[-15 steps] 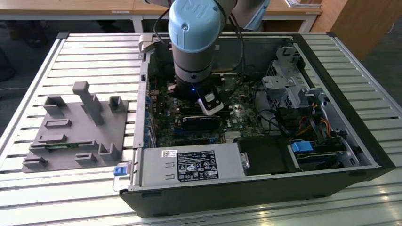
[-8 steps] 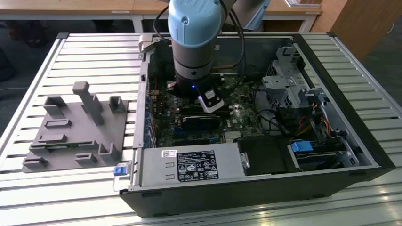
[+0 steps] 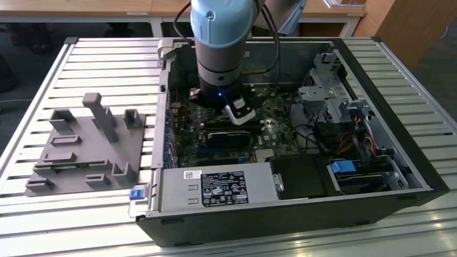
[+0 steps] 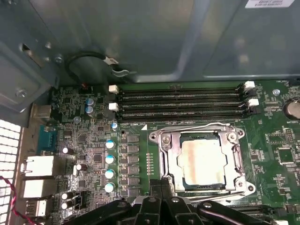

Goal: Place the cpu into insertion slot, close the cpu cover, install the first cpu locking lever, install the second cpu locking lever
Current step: 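Install the second cpu locking lever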

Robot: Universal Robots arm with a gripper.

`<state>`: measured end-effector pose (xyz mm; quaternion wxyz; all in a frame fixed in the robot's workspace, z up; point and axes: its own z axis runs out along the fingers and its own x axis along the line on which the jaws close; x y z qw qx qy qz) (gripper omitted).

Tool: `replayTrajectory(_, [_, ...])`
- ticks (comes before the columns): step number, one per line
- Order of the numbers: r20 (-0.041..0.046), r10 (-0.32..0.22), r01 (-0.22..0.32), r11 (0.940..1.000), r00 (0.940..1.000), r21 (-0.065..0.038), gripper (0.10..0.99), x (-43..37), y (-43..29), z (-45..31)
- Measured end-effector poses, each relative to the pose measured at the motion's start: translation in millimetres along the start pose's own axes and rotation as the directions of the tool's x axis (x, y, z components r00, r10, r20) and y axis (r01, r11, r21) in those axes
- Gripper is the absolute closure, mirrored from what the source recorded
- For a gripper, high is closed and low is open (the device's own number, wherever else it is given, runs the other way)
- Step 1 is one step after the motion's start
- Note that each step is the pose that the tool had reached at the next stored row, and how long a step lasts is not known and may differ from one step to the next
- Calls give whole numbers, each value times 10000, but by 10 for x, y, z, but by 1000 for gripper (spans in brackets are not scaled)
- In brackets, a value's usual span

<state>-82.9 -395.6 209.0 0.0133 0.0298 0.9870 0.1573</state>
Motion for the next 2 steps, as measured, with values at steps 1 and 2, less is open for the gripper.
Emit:
replayTrajectory(1, [0, 1, -1, 10000, 10000, -9, 980, 0, 1, -3])
replayTrajectory(2, [0, 1, -1, 10000, 10000, -10, 980, 0, 1, -2])
